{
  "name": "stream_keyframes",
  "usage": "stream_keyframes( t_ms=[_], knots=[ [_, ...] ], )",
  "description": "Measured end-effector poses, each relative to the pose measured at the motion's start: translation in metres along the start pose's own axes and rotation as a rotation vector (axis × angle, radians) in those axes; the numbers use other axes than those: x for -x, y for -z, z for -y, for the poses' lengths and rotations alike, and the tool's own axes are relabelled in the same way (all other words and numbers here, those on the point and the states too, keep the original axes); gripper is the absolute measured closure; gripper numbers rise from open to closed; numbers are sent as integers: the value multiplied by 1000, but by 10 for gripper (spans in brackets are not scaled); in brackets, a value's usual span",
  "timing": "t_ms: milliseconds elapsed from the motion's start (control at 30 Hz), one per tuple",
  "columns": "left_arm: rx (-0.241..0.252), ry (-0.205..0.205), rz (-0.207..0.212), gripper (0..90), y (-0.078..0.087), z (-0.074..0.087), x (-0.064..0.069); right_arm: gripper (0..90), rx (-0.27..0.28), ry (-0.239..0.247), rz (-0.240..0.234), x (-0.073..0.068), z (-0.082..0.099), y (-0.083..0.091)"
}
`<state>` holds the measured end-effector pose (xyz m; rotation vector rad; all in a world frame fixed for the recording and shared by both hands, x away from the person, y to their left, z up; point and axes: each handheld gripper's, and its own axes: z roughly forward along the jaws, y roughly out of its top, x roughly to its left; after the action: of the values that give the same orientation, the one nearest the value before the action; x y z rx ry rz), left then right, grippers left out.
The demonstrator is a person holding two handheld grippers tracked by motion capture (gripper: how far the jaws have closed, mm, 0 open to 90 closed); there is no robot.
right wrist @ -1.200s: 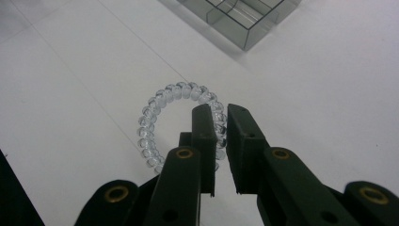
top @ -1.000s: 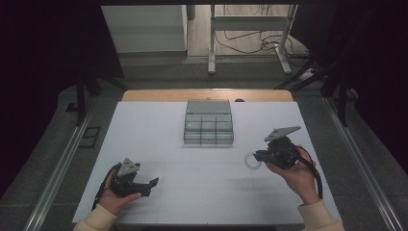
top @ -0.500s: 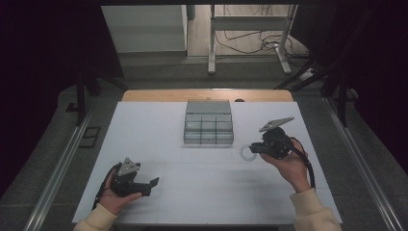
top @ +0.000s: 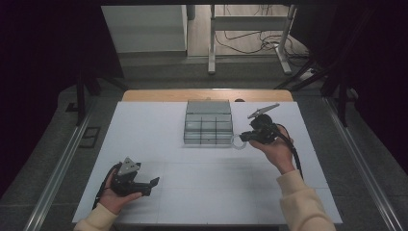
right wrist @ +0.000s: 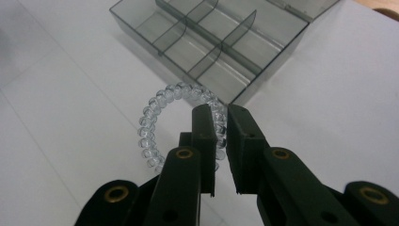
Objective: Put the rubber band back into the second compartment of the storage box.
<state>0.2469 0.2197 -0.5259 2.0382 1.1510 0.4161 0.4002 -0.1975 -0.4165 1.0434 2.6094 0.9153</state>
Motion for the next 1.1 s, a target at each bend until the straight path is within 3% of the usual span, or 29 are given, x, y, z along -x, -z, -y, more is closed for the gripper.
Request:
stream_keyframes(
  t_ms=[567,1100],
  knots=[
    [2,-1,-1,93,0,0,0,813,12,-5,9,7,-35,-22],
    [1,-4,-1,93,0,0,0,813,6,-38,11,21,-54,-43]
  ],
)
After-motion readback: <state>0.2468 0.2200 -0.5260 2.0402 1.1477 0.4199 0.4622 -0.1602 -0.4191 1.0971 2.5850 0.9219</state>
